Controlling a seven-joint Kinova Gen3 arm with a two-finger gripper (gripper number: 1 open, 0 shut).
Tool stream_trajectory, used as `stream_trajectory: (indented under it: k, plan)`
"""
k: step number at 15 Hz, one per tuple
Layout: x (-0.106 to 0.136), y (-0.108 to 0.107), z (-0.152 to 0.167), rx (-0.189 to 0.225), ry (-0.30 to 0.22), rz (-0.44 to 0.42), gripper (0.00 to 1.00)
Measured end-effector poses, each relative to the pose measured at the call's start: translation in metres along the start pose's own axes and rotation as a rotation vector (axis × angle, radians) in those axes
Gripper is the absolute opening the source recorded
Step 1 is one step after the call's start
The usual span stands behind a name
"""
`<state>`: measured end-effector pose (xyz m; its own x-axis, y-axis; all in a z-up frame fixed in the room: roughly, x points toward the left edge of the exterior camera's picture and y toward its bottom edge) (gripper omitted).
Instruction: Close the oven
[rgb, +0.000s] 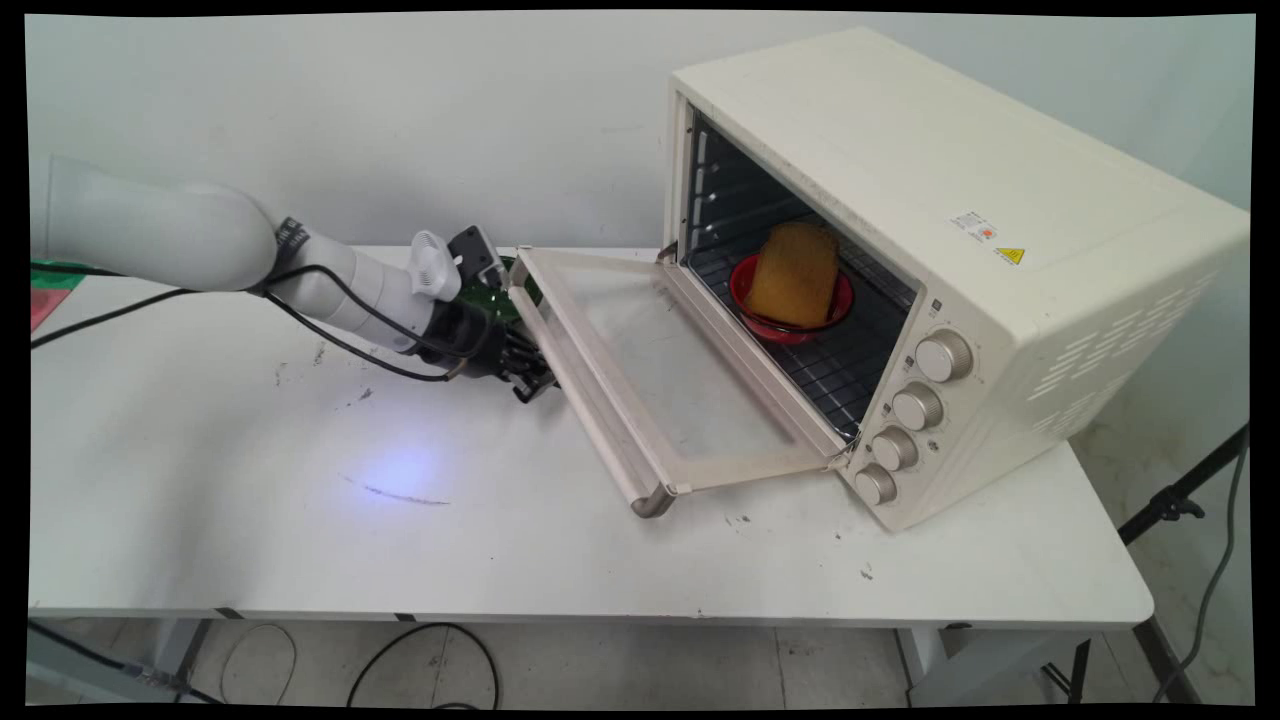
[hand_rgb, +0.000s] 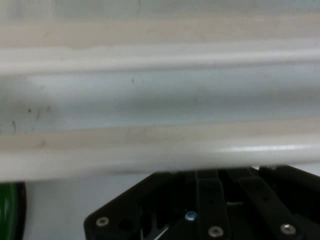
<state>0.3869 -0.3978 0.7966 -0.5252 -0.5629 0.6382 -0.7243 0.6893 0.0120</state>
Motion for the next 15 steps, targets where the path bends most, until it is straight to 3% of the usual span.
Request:
stream_trajectory:
  k: [5, 15]
  plan:
    - [0.017, 0.007, 0.000, -0.001, 0.026, -0.009, 0.00]
    - [0.076, 0.021, -0.020, -0.026, 0.119, -0.014, 0.00]
